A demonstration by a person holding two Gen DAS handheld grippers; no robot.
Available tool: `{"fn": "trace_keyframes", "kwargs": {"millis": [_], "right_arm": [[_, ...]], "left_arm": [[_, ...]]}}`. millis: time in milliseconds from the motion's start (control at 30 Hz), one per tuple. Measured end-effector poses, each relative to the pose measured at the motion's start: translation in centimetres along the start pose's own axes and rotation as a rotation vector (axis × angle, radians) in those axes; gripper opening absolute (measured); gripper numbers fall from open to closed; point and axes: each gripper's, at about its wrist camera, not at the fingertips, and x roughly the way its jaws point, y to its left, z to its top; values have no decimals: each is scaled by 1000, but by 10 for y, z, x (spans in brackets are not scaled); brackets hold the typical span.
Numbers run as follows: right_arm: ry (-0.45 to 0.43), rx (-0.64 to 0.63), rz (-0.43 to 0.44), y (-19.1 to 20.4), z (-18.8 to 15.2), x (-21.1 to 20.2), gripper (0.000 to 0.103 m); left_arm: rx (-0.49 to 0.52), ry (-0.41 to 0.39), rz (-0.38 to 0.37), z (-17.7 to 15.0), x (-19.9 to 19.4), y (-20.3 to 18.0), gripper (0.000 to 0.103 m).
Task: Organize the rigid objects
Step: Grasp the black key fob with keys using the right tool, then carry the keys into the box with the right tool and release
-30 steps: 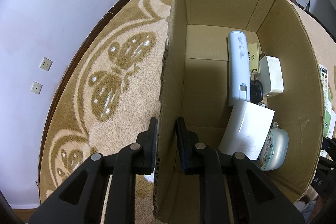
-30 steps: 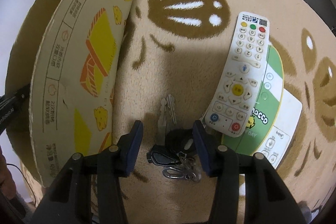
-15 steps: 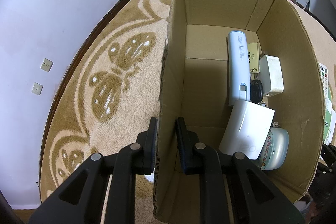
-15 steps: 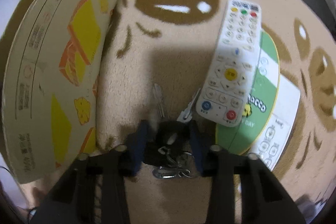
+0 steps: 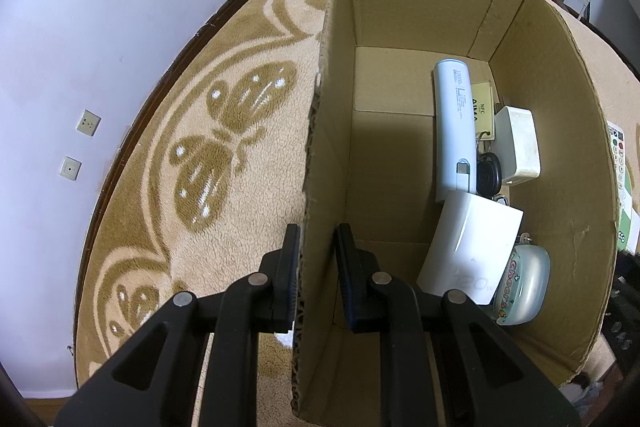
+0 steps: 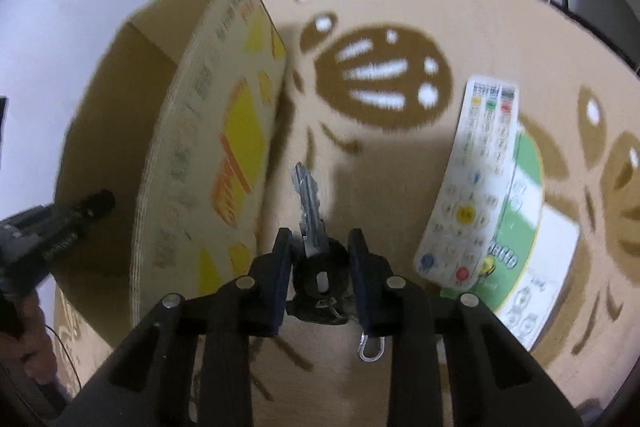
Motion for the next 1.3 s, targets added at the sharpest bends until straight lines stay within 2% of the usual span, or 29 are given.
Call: {"fn": "trace_keyframes", "kwargs": {"millis": [133,367,500,900,1300], "right_arm": [[-71,17,33,0,13,-20,30],[-173,-1,5,4,34,-51,30],[-213,-25,5,13,57,-58,30],[-361,-164,18,67,90,-131,30],[-426,-267,82,114,110,-153,30]], "left_arm": [[0,-1,-1,0,0,1,18],[-1,0,-3,0,0,1,18],[-4,0,-6,0,0,1,18],[-6,1,-8,1,0,0,18],[-11,3,-14,1,1,2,18]]}}
